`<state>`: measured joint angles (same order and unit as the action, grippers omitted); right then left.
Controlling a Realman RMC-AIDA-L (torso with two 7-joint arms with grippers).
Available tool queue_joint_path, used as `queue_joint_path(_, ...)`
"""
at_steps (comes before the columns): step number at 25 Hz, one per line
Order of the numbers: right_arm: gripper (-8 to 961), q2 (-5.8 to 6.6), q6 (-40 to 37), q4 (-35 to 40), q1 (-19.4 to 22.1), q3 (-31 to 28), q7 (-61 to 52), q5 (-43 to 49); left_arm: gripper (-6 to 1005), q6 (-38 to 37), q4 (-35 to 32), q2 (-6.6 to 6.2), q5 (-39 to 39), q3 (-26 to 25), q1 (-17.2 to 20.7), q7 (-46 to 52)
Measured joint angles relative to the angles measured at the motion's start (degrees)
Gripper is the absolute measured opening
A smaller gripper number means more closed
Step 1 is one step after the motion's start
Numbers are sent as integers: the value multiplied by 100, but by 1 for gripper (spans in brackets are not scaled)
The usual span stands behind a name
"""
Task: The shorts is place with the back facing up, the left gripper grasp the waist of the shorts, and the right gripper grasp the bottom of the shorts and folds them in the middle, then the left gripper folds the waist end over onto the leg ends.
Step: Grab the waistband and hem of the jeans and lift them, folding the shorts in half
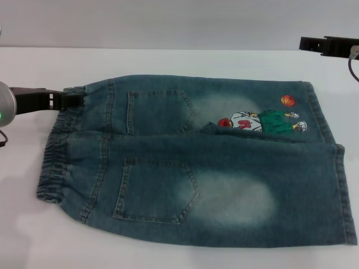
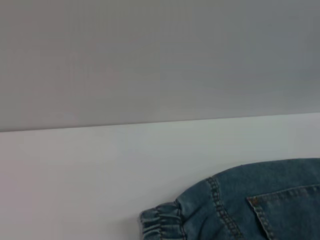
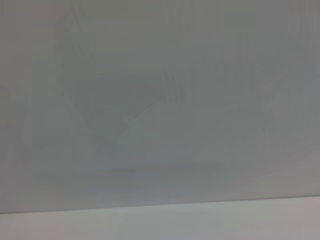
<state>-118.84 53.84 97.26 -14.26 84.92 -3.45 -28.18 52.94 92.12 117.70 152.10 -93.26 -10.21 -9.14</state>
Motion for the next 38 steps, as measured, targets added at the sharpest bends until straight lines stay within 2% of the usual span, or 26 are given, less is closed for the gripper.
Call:
queue_joint_path(6, 739, 9, 118, 0, -20, -38, 2, 39, 835, 195, 144, 1, 19, -33, 22, 0)
queue_joint_path(10, 739, 24, 327, 21, -109, -141, 14, 48, 835, 604, 199, -1, 37, -283, -131, 0)
queue_joint_path(13, 739, 18, 431, 48, -113, -142, 23, 49, 834, 625, 224, 4, 37, -284, -128, 0)
queue_joint_path(17, 739, 23, 934, 165, -136, -166, 41, 122, 834, 1491, 540, 3, 157, -374, -141, 16)
queue_joint_path(24, 739, -5, 1616, 381, 107, -182, 54, 615, 833, 2505, 955, 17, 507, -369, -59, 74)
queue_joint_path(31, 738, -16, 1663, 345, 252, -164, 53, 630, 831, 3058, 892, 25, 749, -102, -101, 458)
queue_joint_path(38, 738, -13, 1594, 328, 199, -143, 55, 645, 828, 3081, 638, 26, 761, -6, -154, 575)
